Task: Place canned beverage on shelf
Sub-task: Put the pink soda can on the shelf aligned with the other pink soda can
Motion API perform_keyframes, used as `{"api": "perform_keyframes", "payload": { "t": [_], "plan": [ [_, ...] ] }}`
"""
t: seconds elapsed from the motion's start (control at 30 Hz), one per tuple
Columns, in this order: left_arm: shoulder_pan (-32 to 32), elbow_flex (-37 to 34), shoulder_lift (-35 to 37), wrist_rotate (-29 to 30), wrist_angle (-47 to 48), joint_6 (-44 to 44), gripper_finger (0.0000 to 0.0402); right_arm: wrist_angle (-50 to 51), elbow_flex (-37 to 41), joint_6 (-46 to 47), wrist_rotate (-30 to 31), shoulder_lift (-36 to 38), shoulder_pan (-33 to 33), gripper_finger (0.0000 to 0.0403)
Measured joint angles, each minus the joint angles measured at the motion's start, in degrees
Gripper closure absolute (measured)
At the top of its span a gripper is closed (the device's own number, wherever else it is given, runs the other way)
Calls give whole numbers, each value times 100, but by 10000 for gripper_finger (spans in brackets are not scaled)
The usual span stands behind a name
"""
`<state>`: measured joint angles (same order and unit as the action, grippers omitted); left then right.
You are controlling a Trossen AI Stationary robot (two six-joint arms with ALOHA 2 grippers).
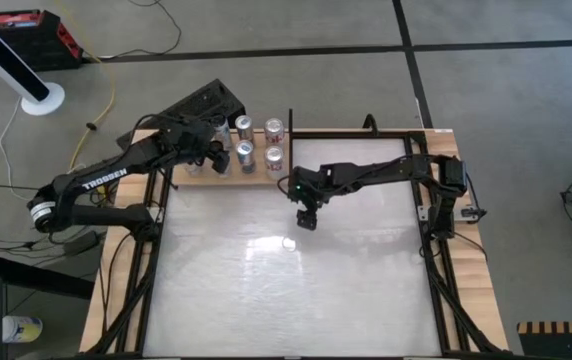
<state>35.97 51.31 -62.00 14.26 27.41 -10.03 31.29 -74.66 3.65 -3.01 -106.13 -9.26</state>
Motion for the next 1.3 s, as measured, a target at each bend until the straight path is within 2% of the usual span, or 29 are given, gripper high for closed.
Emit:
{"api": "perform_keyframes", "payload": {
  "t": [0.3,0.6,0.93,1.13,1.3],
  "plan": [
    [-2,0,3,-6,98,124,63,-2,-2,89,-9,0,24,83],
    [2,-1,7,-205,210,488,166,-39,-2,115,-7,0,24,83],
    [13,-4,9,-1088,152,1890,166,-67,-2,238,-4,0,74,83],
    [45,-4,9,-1105,164,2359,153,-161,-2,241,-4,0,166,83],
    [76,-4,9,-1099,178,2396,131,-179,-2,250,-4,-1,217,83]
  ]
}}
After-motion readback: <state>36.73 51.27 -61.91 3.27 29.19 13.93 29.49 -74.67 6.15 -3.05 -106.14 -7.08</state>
